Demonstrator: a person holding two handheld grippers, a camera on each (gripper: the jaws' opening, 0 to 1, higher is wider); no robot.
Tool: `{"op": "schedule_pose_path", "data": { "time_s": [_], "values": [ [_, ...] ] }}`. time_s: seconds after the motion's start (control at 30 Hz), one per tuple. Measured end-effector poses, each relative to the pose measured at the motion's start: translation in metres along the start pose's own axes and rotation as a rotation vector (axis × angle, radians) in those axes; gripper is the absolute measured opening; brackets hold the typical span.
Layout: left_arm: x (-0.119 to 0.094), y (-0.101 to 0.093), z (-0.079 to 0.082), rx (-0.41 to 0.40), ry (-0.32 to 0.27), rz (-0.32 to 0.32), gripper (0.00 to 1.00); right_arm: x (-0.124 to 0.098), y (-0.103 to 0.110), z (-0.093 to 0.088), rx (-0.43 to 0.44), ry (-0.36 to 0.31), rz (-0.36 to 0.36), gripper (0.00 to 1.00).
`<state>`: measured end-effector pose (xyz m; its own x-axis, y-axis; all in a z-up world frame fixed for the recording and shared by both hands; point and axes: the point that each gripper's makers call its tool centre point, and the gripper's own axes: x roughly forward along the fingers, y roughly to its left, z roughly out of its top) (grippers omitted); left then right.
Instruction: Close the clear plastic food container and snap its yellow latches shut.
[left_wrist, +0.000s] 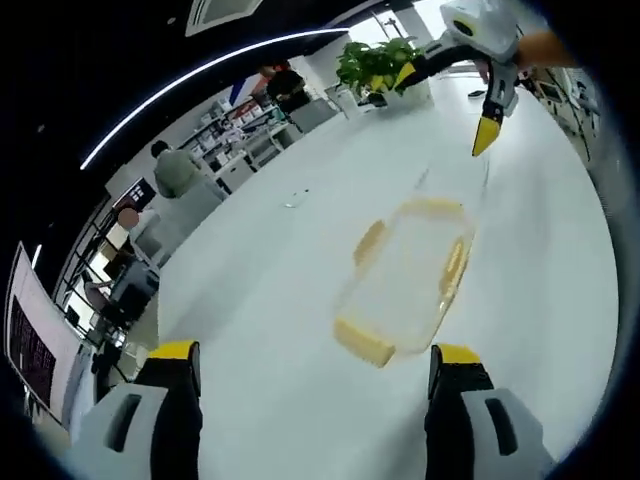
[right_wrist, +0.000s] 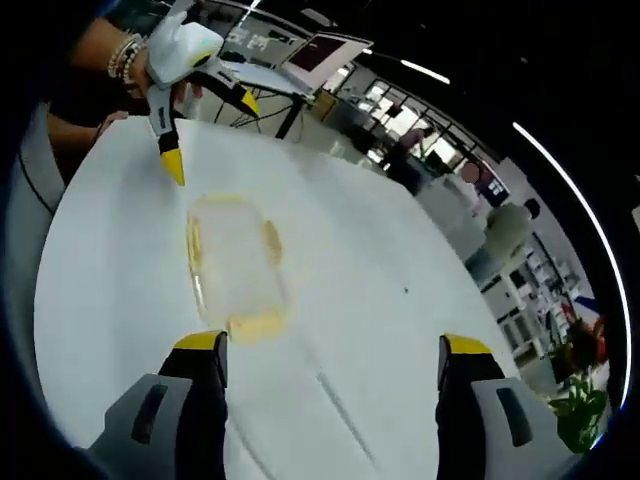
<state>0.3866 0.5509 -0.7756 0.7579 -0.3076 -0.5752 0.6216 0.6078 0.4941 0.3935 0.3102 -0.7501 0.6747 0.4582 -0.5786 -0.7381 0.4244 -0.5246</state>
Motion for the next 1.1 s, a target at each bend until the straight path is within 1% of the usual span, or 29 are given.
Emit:
{"op": "schedule_pose_path", "data": {
  "time_s": [0.17, 0.23, 0.33, 0.37, 0.43, 0.5, 0.53, 0.6, 0.63, 0.7, 0.77, 0.87, 0.93, 0.97, 1.0, 1.03, 1.1],
  "values": [
    [0.018, -0.006, -0.006, 0.032, 0.03, -0.053, 0.92, 0.021, 0.009, -0.008, -0.01, 0.031, 0.059, 0.84],
    [0.024, -0.008, -0.007, 0.047, 0.029, -0.08, 0.93, 0.027, 0.011, -0.011, -0.017, 0.039, 0.075, 0.84],
    [0.032, -0.007, -0.009, 0.058, 0.045, -0.091, 0.93, 0.035, 0.014, -0.014, -0.008, 0.053, 0.107, 0.84],
    [0.034, -0.008, -0.009, 0.059, 0.046, -0.097, 0.93, 0.036, 0.015, -0.015, -0.006, 0.056, 0.114, 0.84],
    [0.038, -0.011, -0.008, 0.067, 0.045, -0.132, 0.92, 0.041, 0.019, -0.018, -0.006, 0.069, 0.135, 0.84],
    [0.04, -0.008, -0.005, 0.062, 0.044, -0.128, 0.92, 0.045, 0.023, -0.021, -0.016, 0.08, 0.157, 0.82],
    [0.041, -0.009, -0.004, 0.07, 0.045, -0.14, 0.92, 0.046, 0.024, -0.021, -0.017, 0.083, 0.167, 0.82],
    [0.043, -0.01, -0.001, 0.103, 0.047, -0.17, 0.92, 0.05, 0.026, -0.022, -0.022, 0.083, 0.181, 0.81],
    [0.043, -0.01, 0.0, 0.137, 0.053, -0.192, 0.91, 0.052, 0.027, -0.023, -0.028, 0.088, 0.192, 0.81],
    [0.045, -0.008, 0.001, 0.184, 0.066, -0.211, 0.9, 0.055, 0.029, -0.026, -0.032, 0.103, 0.212, 0.8],
    [0.048, -0.007, 0.002, 0.196, 0.073, -0.222, 0.9, 0.058, 0.029, -0.026, -0.038, 0.107, 0.22, 0.8],
    [0.052, -0.005, 0.004, 0.234, 0.084, -0.247, 0.89, 0.061, 0.034, -0.027, -0.041, 0.115, 0.263, 0.77],
    [0.054, -0.012, 0.003, 0.263, 0.101, -0.31, 0.84, 0.064, 0.041, -0.028, -0.058, 0.12, 0.308, 0.72],
    [0.055, -0.013, 0.004, 0.271, 0.102, -0.325, 0.83, 0.066, 0.04, -0.027, -0.062, 0.121, 0.306, 0.7],
    [0.056, -0.015, 0.005, 0.285, 0.109, -0.342, 0.82, 0.067, 0.041, -0.026, -0.071, 0.124, 0.326, 0.7],
    [0.057, -0.016, 0.004, 0.294, 0.118, -0.357, 0.82, 0.068, 0.04, -0.024, -0.066, 0.113, 0.321, 0.69],
    [0.059, -0.018, 0.006, 0.317, 0.128, -0.382, 0.81, 0.07, 0.04, -0.023, -0.077, 0.126, 0.346, 0.68]
  ]
}}
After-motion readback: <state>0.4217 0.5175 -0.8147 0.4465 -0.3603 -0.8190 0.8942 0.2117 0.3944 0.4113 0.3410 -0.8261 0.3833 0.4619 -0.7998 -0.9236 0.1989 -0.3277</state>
